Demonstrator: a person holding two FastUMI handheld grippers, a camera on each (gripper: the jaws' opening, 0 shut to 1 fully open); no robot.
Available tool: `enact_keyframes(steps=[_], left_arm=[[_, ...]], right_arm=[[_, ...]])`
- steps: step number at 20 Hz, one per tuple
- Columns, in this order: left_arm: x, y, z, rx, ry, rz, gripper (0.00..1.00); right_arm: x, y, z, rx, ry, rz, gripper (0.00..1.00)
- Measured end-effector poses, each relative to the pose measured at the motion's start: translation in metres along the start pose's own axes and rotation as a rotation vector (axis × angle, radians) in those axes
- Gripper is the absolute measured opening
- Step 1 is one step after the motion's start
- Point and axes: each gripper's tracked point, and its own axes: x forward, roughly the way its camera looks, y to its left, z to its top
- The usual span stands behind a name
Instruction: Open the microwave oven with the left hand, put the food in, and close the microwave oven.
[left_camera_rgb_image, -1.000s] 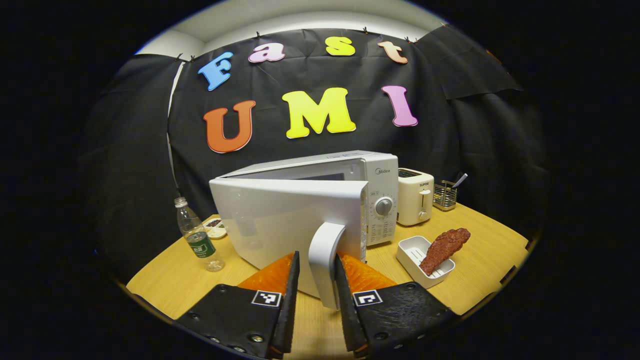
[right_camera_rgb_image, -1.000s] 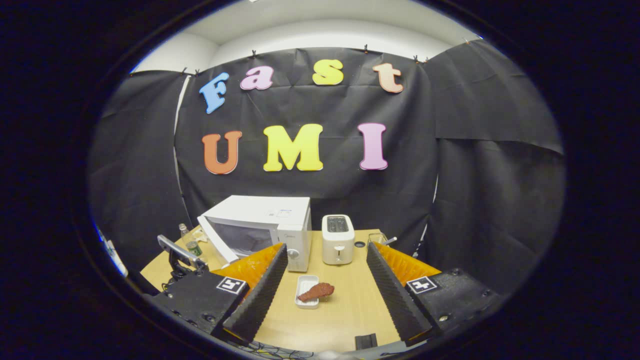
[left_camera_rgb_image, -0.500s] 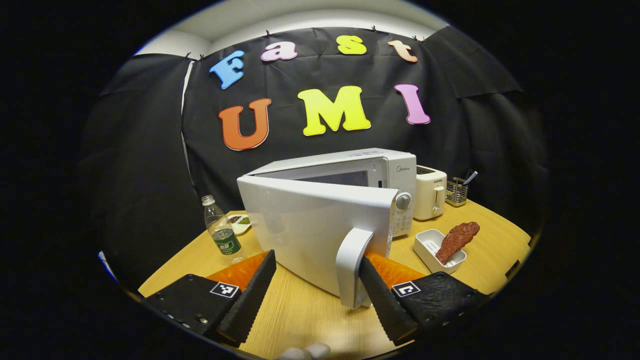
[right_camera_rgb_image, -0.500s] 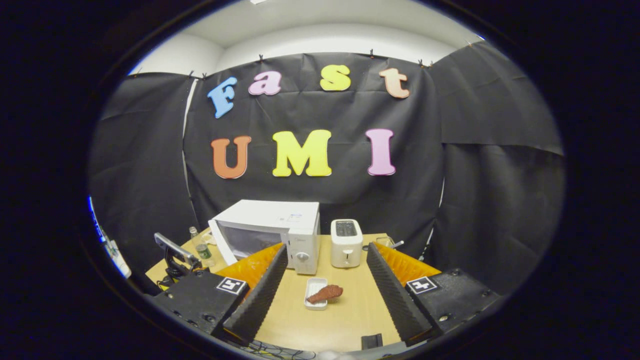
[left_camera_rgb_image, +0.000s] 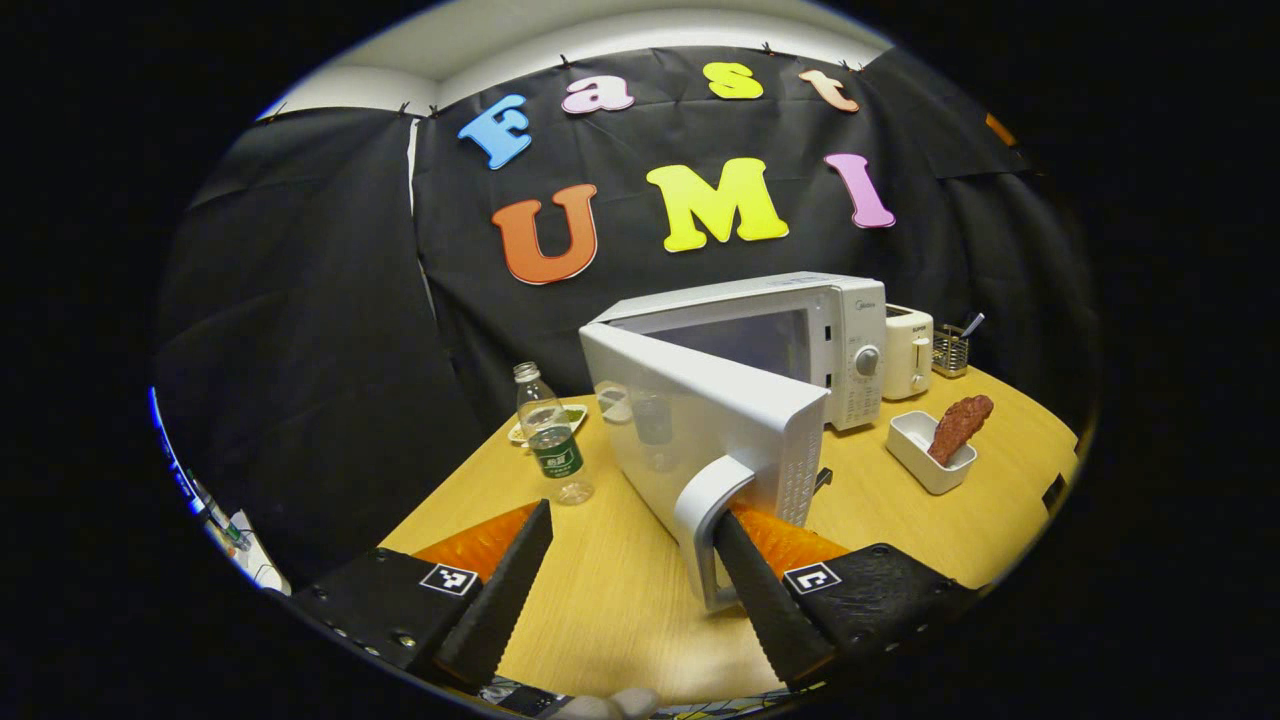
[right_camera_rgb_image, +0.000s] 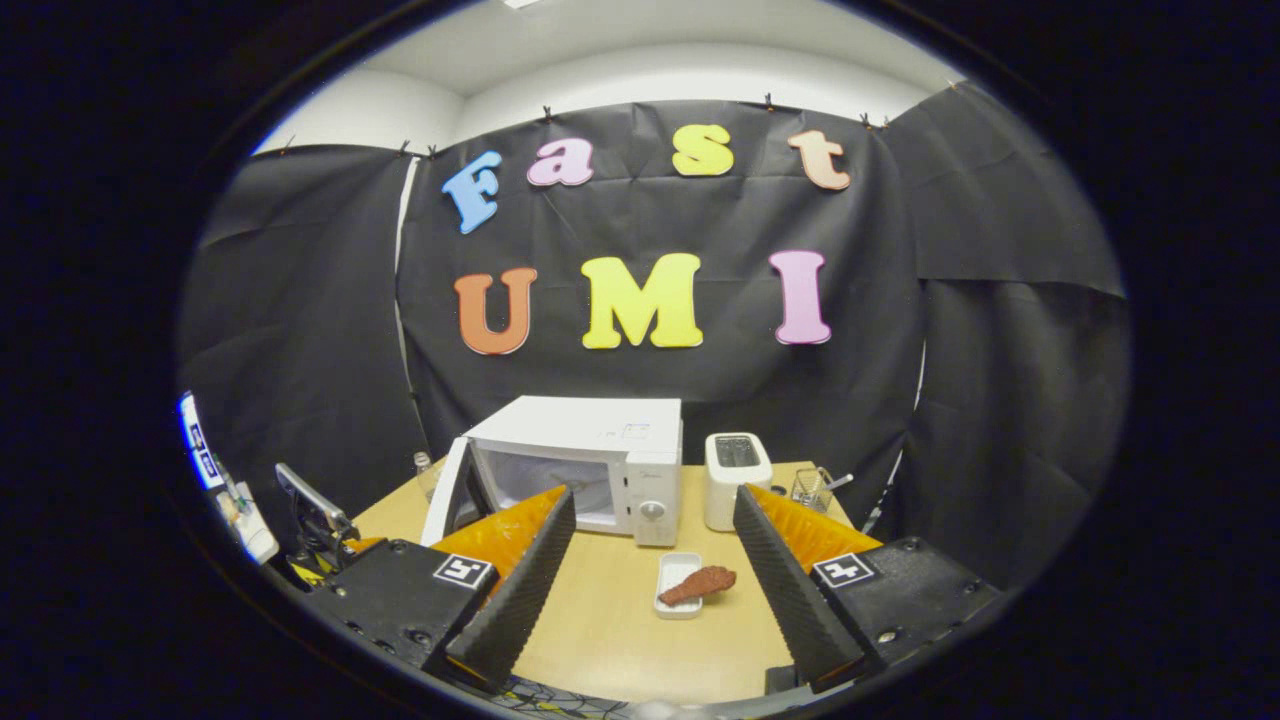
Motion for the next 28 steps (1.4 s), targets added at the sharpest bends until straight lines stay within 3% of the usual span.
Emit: enact_keyframes(steps=[7,8,9,11,12,13,14,15,16,17,18,19,20,21,23,24,28], left_arm=[[-0.015,0.050,-0.021,-0.093,0.053,0.025,0.95],[-0.017,0.057,-0.024,-0.092,0.056,0.034,0.95],[-0.017,0.067,-0.025,-0.086,0.055,0.051,0.95],[-0.020,0.090,-0.033,-0.092,0.067,0.103,0.95],[-0.021,0.098,-0.035,-0.106,0.071,0.117,0.88],[-0.022,0.105,-0.038,-0.112,0.079,0.133,0.94],[-0.023,0.111,-0.039,-0.105,0.081,0.150,0.94],[-0.025,0.115,-0.035,-0.093,0.067,0.167,0.93],[-0.027,0.121,-0.030,-0.084,0.053,0.180,0.94],[-0.030,0.128,-0.028,-0.085,0.040,0.189,0.94],[-0.031,0.133,-0.026,-0.082,0.036,0.199,0.95],[-0.033,0.137,-0.027,-0.071,0.037,0.212,0.95],[-0.036,0.142,-0.028,-0.063,0.045,0.227,0.95],[-0.040,0.142,-0.028,-0.065,0.048,0.234,0.96],[-0.048,0.149,-0.030,-0.051,0.055,0.265,0.95],[-0.053,0.153,-0.030,-0.047,0.062,0.283,0.95],[-0.070,0.132,-0.016,-0.082,0.059,0.286,0.95]], right_arm=[[0.003,0.039,-0.012,0.012,0.024,0.045,1.00],[0.003,0.043,-0.012,0.012,0.023,0.048,0.93],[0.003,0.046,-0.013,0.010,0.023,0.049,1.00],[0.005,0.049,-0.016,0.009,0.019,0.047,1.00],[0.006,0.048,-0.020,0.015,0.024,0.043,1.00],[0.008,0.049,-0.025,0.024,0.034,0.045,1.00],[0.009,0.050,-0.030,0.032,0.043,0.046,1.00],[0.011,0.048,-0.034,0.037,0.050,0.048,0.93],[0.012,0.046,-0.036,0.037,0.059,0.045,1.00],[0.014,0.042,-0.039,0.039,0.065,0.042,1.00],[0.015,0.036,-0.045,0.047,0.072,0.034,0.93],[0.017,0.031,-0.050,0.055,0.084,0.029,1.00],[0.022,0.024,-0.057,0.062,0.097,0.024,1.00],[0.026,0.015,-0.064,0.067,0.112,0.017,0.93],[0.035,-0.006,-0.081,0.065,0.141,0.004,0.93],[0.042,-0.019,-0.094,0.067,0.163,0.000,1.00],[0.079,-0.061,-0.140,0.116,0.263,0.040,1.00]])
